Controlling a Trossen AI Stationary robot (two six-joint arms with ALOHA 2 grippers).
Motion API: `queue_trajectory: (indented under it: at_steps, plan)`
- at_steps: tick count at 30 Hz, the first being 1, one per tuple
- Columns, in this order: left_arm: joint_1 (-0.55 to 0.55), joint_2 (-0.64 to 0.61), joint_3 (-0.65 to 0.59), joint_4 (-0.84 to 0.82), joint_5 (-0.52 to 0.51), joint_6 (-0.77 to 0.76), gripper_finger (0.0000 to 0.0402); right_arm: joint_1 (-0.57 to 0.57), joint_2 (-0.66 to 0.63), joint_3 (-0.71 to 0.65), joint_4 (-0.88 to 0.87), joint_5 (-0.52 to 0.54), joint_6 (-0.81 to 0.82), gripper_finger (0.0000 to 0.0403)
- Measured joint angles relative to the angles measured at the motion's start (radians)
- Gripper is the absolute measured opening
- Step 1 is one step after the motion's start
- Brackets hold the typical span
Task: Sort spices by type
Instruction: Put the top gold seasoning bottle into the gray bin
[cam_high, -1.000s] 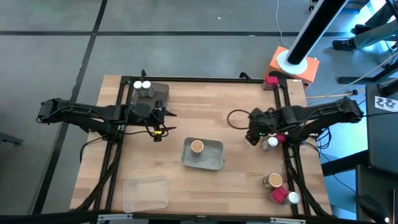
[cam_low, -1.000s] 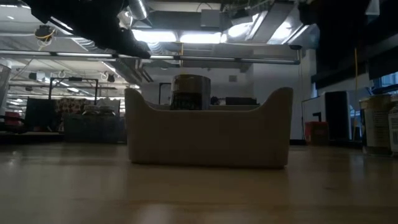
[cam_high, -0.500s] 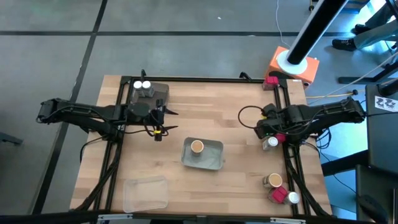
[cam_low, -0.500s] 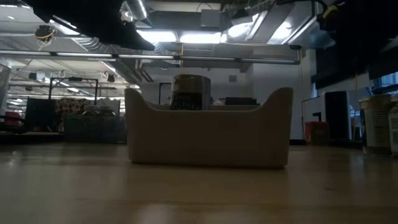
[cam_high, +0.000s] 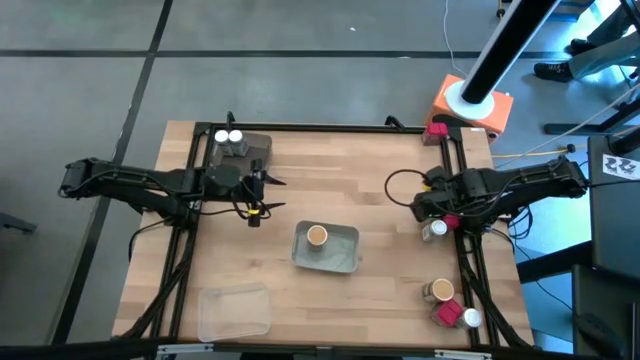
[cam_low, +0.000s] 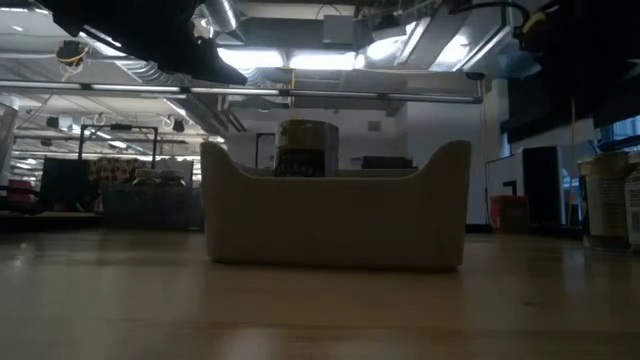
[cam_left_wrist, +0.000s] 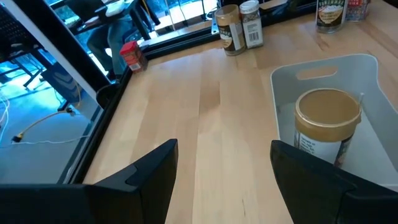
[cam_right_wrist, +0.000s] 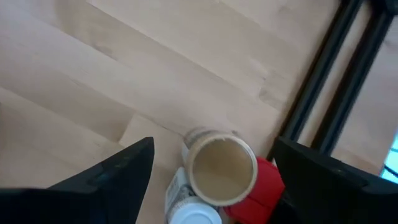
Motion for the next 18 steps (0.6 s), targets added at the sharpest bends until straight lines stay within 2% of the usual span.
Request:
queue_trajectory:
  at_steps: [7,13,18]
  plan:
    - [0.0,0.0,0.0,0.0,0.0,-0.002,0.0239,-0.001,0.0,-0.034,-0.02,-0.035,0.039,0.0337]
    - [0.0,0.0,0.0,0.0,0.0,-0.002,0.0239,-0.045,0.0,-0.108,-0.012,-0.121,0.038,0.0394]
    - [0.0,0.0,0.0,0.0,0.0,-0.002,0.0239,-0.081,0.0,-0.122,-0.009,-0.116,-0.014,0.0368]
